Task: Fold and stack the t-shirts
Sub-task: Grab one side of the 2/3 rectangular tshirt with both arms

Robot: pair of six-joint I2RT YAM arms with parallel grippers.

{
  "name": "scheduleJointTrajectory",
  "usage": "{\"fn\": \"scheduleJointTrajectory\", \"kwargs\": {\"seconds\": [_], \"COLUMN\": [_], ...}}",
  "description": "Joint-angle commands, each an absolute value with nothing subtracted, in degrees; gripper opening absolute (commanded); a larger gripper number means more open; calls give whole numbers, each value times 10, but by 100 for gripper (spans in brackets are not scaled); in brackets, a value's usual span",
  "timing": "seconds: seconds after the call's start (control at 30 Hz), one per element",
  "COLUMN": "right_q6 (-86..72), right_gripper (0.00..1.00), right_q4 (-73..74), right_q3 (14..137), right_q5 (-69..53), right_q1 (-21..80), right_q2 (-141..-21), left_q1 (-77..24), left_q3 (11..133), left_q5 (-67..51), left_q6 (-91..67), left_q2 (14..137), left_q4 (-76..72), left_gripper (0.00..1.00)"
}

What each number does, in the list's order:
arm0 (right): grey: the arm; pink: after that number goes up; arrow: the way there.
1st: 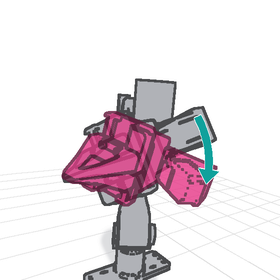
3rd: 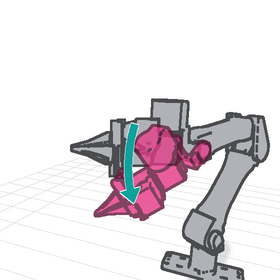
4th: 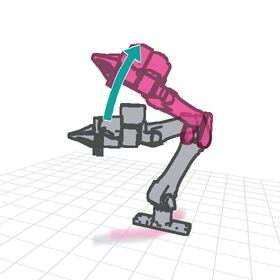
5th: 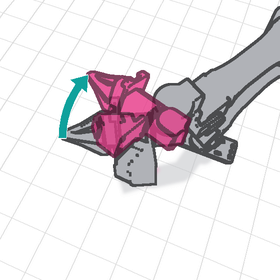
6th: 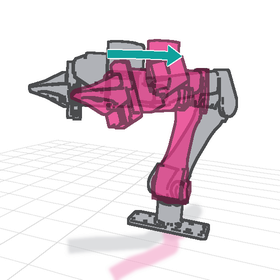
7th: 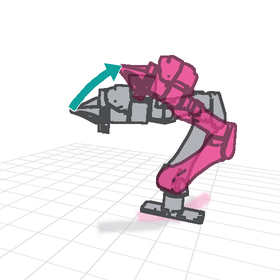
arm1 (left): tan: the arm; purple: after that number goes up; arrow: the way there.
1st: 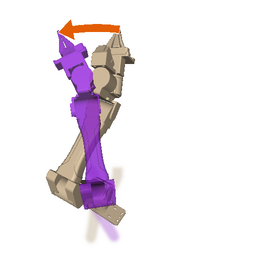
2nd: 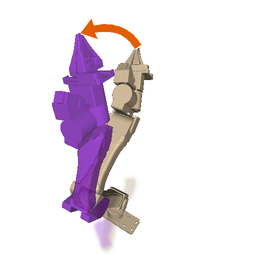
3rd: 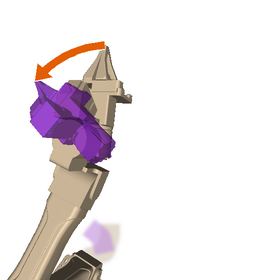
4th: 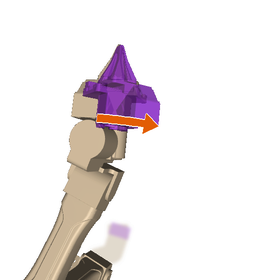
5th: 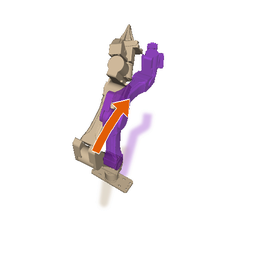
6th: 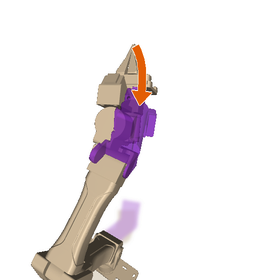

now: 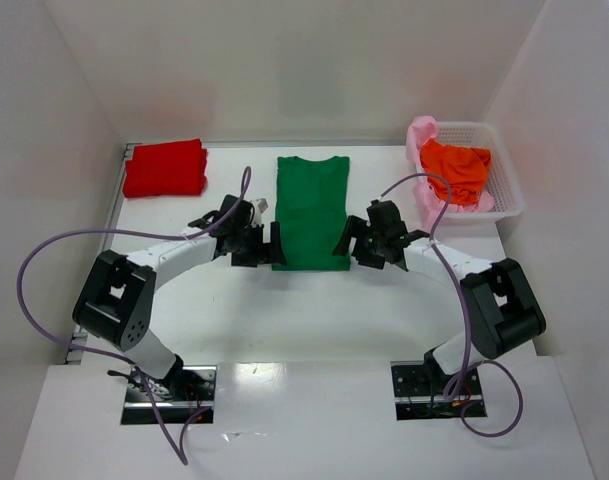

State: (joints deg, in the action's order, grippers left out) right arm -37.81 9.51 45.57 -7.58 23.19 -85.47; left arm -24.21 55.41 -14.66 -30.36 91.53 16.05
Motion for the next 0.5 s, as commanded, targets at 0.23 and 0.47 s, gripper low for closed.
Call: {"fn": "scheduleJointTrajectory", "kwargs": {"seconds": [0.23, 0.47], "right_q6": [-387, -387], "right_gripper": [53, 43], "right_q4": [87, 87], "right_q3": [449, 449], "right_q5": [-52, -52], "right_q1": [237, 237], "right_q2": [-878, -901], "left_q1": [-242, -242], "left_q3": [561, 566], "left_q5": [-161, -161], "left_q6": [-313, -313], "left_q2": [956, 972], "left_q4": [127, 127], "left_gripper": [94, 92]}}
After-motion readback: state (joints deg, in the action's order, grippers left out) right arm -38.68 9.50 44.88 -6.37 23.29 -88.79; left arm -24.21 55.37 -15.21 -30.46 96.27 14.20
